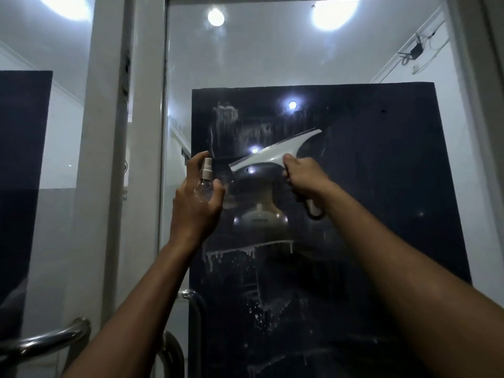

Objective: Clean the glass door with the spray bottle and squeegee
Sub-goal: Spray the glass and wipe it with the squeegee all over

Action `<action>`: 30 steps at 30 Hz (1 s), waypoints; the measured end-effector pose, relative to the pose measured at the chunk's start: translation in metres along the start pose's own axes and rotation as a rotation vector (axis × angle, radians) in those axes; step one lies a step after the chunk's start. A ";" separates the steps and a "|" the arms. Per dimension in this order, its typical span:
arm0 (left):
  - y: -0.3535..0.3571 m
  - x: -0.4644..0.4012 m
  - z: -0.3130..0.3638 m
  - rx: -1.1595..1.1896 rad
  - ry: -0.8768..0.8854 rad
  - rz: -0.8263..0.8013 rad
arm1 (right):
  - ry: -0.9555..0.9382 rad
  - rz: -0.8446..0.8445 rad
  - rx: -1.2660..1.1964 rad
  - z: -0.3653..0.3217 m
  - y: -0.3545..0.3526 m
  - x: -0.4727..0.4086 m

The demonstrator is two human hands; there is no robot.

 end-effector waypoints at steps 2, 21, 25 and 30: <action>-0.003 0.001 -0.004 -0.006 -0.013 -0.007 | 0.063 0.028 -0.121 -0.007 0.029 -0.009; 0.006 0.013 -0.028 0.078 -0.008 -0.066 | 0.138 0.077 0.052 0.108 0.066 0.149; 0.006 0.008 -0.024 0.080 -0.009 -0.061 | -0.013 0.079 0.181 0.085 0.047 0.115; 0.011 0.014 -0.024 0.058 -0.015 -0.058 | -0.258 -0.313 0.576 0.036 0.057 0.053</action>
Point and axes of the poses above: each hand's wrist, its own x-axis away from the middle knuckle, its own y-axis out of the palm, z = x × y, the point moved 1 cm from there along -x, towards the middle knuckle, and after that the axes turned 10 degrees about -y, right-handed, at the moved point
